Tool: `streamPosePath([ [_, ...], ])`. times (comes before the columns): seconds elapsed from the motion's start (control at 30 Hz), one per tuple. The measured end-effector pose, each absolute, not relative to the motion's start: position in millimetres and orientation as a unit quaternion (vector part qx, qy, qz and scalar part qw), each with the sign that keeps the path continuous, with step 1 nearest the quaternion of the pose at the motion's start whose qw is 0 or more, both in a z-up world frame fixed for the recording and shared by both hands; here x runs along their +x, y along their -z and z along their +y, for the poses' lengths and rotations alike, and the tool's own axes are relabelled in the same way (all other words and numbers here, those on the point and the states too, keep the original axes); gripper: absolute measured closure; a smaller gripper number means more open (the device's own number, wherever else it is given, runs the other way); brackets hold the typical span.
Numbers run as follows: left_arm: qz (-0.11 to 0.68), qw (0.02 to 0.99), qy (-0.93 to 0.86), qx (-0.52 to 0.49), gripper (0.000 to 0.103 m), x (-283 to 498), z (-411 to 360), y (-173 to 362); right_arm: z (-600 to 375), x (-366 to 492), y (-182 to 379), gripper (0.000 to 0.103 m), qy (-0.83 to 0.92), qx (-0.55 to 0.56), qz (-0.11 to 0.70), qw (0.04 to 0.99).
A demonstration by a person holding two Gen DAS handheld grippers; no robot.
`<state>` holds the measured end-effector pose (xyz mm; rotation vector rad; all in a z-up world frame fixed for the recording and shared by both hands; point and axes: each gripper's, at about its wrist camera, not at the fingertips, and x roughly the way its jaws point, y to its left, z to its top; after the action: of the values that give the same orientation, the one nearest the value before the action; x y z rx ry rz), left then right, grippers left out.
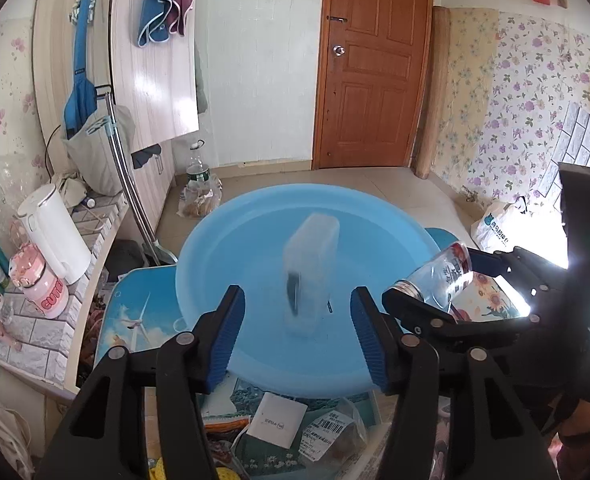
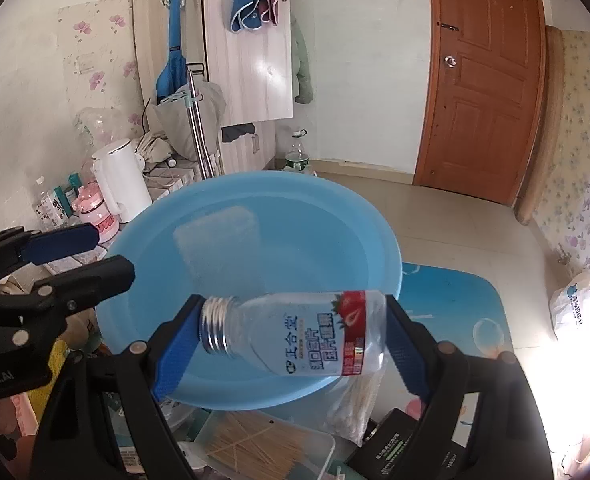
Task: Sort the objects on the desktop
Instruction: 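Drop the clear plastic box into the blue basin with left tool while right tool drops the clear bottle in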
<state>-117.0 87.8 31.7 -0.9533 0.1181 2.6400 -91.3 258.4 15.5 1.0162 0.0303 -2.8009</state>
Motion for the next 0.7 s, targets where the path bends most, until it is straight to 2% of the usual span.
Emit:
streamPosePath([
  [0.1,0.041,0.158,-0.928,-0.335,0.048,-110,80,-33,255,-91,-15,0.017,0.937,0.340,0.016,0.079],
  [0.2,0.031,0.151,-0.928,-0.340,0.044,-106,68,-32,251,-90,-16,0.015,0.937,0.338,0.018,0.082],
  [0.33,0.026,0.141,-0.929,-0.342,0.039,-99,54,-31,246,-85,-20,0.009,0.940,0.331,0.023,0.073],
  [0.57,0.025,0.122,-0.932,-0.342,0.033,-81,30,-27,248,-74,-24,0.009,0.939,0.336,0.019,0.072],
  [0.67,0.022,0.116,-0.931,-0.344,0.025,-74,20,-23,250,-70,-25,0.009,0.938,0.340,0.018,0.068],
  [0.7,0.020,0.114,-0.931,-0.345,0.018,-70,17,-23,250,-67,-27,0.009,0.938,0.339,0.017,0.067],
])
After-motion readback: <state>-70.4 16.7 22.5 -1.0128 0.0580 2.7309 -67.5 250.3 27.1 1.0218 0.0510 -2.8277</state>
